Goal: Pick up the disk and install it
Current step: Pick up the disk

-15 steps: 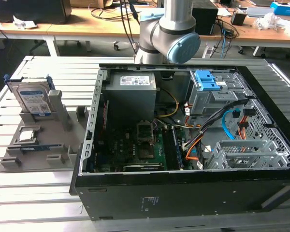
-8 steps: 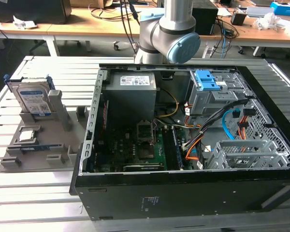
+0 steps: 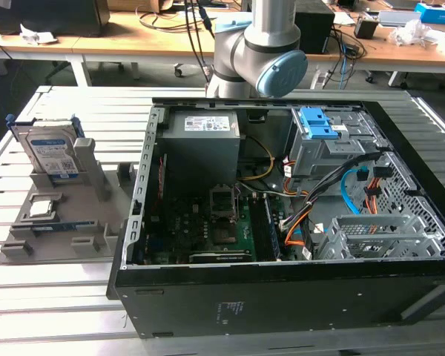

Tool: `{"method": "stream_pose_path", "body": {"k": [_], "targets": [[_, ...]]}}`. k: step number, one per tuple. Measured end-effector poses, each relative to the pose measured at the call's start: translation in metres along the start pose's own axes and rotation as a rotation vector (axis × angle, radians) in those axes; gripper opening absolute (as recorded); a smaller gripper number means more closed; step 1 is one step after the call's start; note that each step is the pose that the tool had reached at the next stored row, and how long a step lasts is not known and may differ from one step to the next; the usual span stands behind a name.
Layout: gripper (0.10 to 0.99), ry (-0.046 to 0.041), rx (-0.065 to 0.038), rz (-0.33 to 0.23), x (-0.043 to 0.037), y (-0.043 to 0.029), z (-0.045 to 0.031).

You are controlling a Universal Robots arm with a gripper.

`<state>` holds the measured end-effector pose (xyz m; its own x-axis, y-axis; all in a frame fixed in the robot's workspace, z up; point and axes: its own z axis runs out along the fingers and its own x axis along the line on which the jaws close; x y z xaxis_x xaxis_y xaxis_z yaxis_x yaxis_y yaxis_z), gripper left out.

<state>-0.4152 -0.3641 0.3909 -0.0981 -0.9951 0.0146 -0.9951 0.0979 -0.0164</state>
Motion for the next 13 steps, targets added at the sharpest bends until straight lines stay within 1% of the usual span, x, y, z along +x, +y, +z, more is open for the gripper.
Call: {"method": "stream_pose_path", "body": {"k": [4,5,12,13], "targets": [[0.106,0.0022,-0.001,0.056,0.0,0.0,0.0001],[0.106,0.0023,-0.001,0.062,0.0,0.0,0.0001],[0.114,0.0023,-0.001,0.063,-0.0001,-0.0003,0.0001],[0.235,0.0023,-0.001,0.063,-0.0001,-0.0004,0.0001]]}}
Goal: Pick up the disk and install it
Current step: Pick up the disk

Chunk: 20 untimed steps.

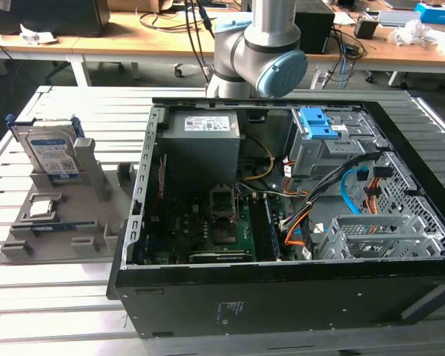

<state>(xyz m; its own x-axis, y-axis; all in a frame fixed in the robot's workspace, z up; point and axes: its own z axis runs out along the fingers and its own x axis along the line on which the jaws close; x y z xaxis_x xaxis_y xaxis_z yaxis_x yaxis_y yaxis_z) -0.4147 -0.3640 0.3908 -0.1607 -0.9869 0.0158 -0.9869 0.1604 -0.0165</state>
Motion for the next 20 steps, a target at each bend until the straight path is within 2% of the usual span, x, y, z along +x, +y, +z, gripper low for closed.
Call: {"method": "stream_pose_path", "body": {"k": [2,3,4,5,6,14,20], "targets": [[0.357,0.0,0.0,0.0,0.0,-0.0001,0.0],[0.357,0.0,0.0,0.0,0.0,-0.0002,0.0],[0.475,0.0,0.0,0.0,0.0,-0.0003,0.0],[0.475,0.0,0.0,0.0,0.0,-0.0004,0.0],[0.541,0.0,0.0,0.0,-0.0001,-0.0004,0.0],[0.541,0.0,0.0,0.0,-0.0026,-0.0004,0.0],[0.541,0.0017,0.0,0.0,-0.014,0.0009,-0.0002]]}}
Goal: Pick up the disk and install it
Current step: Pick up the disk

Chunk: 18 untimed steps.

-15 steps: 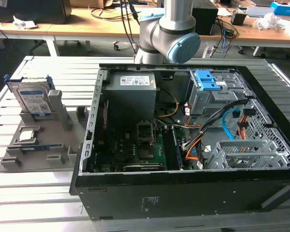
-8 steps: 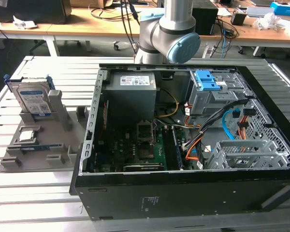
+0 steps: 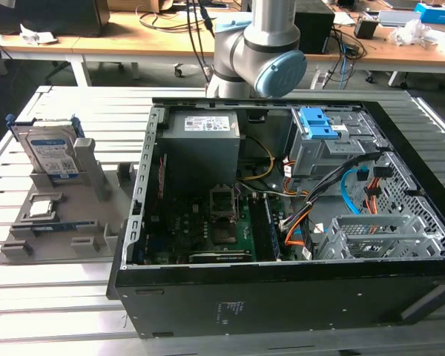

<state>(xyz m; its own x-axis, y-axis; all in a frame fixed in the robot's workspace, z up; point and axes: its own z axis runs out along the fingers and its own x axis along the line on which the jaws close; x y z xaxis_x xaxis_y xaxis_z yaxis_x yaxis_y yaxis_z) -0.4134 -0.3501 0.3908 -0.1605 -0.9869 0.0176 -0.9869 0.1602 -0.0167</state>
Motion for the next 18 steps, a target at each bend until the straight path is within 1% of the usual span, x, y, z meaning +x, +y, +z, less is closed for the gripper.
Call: {"method": "stream_pose_path", "body": {"k": [1,3,4,10,15,18], "targets": [[0.541,0.0002,0.0,0.0,-0.0018,0.0002,0.0001],[0.541,0.0008,0.0,0.0,-0.0088,0.0007,-0.0001],[0.541,0.0009,0.0,0.0,-0.0108,0.0008,-0.0002],[0.541,0.0009,0.0,0.0,-0.0192,0.0007,-0.0003],[0.541,0.001,0.0,0.0,-0.0278,0.0002,-0.0004],[0.541,0.0013,0.0,0.0,-0.0407,0.0005,-0.0006]]}}
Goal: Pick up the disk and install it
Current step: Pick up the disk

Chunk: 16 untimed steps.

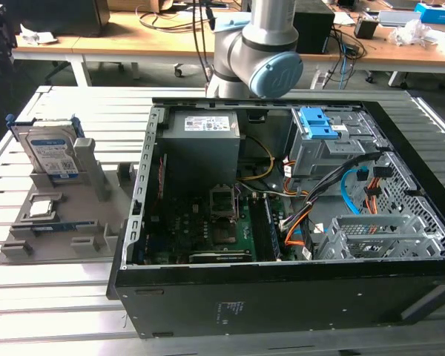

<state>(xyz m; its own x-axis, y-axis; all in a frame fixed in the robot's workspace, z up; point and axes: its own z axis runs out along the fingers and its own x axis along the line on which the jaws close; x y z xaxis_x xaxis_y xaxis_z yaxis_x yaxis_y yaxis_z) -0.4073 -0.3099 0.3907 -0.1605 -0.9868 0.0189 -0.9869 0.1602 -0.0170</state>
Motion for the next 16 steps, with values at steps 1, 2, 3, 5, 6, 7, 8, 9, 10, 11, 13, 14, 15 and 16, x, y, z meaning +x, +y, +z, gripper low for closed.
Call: {"method": "stream_pose_path", "body": {"k": [1,2,3,5,6,7,8,9,10,11,13,14,15,16], "targets": [[0.541,0.0001,0.0,0.0,-0.0026,0.0001,-0.0001],[0.541,0.0002,0.0,0.0,-0.0057,0.0003,-0.0001],[0.541,0.0004,0.0,0.0,-0.0085,0.0004,-0.0002],[0.541,0.0005,0.0,0.0,-0.0129,0.0005,-0.0002],[0.541,0.0005,0.0,0.0,-0.0151,0.0005,-0.0003],[0.541,0.0005,0.0,0.0,-0.0164,0.0005,-0.0003],[0.541,0.0005,0.0,0.0,-0.0179,0.0005,-0.0003],[0.541,0.0005,0.0,0.0,-0.0192,0.0005,-0.0004],[0.541,0.0005,0.0,0.0,-0.0205,0.0005,-0.0004],[0.541,0.0005,0.0,0.0,-0.0228,0.0004,-0.0004],[0.541,0.0005,0.0,0.0,-0.025,0.0003,-0.0005],[0.541,0.0005,0.0,0.0,-0.0267,0.0002,-0.0005],[0.541,0.0005,0.0,0.0,-0.0279,0.0001,-0.0005],[0.541,0.0005,0.0,0.0,-0.0297,0.0,-0.0005]]}}
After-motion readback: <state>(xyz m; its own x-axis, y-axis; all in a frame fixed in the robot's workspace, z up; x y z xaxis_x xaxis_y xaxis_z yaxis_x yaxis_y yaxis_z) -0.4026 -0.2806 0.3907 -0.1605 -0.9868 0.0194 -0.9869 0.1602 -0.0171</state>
